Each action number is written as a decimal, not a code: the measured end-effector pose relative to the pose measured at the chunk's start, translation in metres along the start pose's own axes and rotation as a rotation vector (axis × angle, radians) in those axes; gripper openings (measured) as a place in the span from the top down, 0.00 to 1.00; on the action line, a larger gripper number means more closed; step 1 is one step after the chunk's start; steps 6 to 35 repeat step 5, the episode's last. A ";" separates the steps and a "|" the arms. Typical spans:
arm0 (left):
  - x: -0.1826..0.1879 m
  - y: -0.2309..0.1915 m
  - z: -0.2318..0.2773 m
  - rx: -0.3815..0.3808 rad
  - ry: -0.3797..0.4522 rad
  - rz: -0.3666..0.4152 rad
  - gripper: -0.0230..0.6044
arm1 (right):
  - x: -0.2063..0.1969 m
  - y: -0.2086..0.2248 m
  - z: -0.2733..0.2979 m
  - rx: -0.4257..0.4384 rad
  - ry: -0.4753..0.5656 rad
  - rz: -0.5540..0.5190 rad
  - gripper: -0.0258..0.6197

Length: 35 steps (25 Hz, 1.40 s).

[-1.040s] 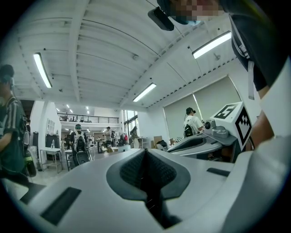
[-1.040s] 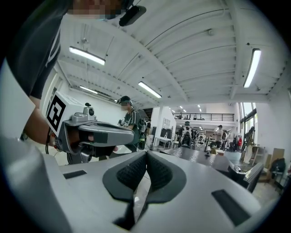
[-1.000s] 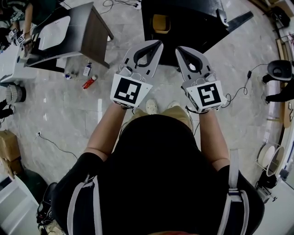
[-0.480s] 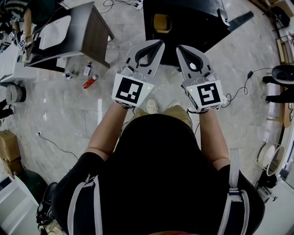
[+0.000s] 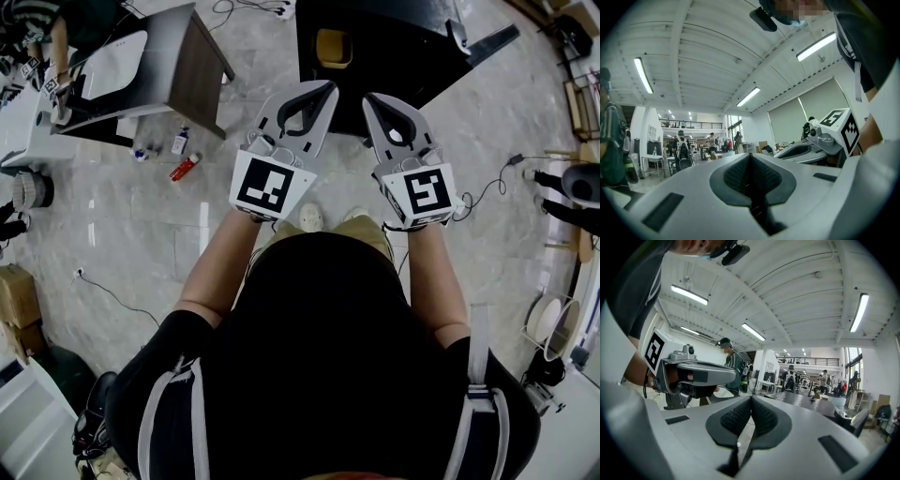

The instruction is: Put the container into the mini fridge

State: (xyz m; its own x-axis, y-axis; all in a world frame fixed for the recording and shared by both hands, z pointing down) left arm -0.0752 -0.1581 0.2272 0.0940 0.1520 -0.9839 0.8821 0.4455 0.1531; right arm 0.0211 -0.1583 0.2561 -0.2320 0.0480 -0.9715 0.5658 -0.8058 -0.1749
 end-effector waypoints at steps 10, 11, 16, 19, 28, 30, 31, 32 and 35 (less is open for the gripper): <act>0.001 -0.005 -0.004 0.001 -0.015 -0.005 0.93 | 0.001 -0.002 0.002 -0.002 -0.009 0.000 0.90; 0.001 -0.005 -0.004 0.001 -0.015 -0.005 0.93 | 0.001 -0.002 0.002 -0.002 -0.009 0.000 0.90; 0.001 -0.005 -0.004 0.001 -0.015 -0.005 0.93 | 0.001 -0.002 0.002 -0.002 -0.009 0.000 0.90; 0.001 -0.005 -0.004 0.001 -0.015 -0.005 0.93 | 0.001 -0.002 0.002 -0.002 -0.009 0.000 0.90; 0.001 -0.005 -0.004 0.001 -0.015 -0.005 0.93 | 0.001 -0.002 0.002 -0.002 -0.009 0.000 0.90; 0.001 -0.005 -0.004 0.001 -0.015 -0.005 0.93 | 0.001 -0.002 0.002 -0.002 -0.009 0.000 0.90; 0.001 -0.005 -0.004 0.001 -0.015 -0.005 0.93 | 0.001 -0.002 0.002 -0.002 -0.009 0.000 0.90; 0.001 -0.005 -0.004 0.001 -0.015 -0.005 0.93 | 0.001 -0.002 0.002 -0.002 -0.009 0.000 0.90; 0.001 -0.005 -0.004 0.001 -0.015 -0.005 0.93 | 0.001 -0.002 0.002 -0.002 -0.009 0.000 0.90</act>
Point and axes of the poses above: the fingertips, and each gripper's own axes: z forward along the fingers, y to its right, x out of its top, the point moved 4 cm from there along -z, backward along the fingers, and after that the axes turned 14 degrees about x, right-handed, at the moved point
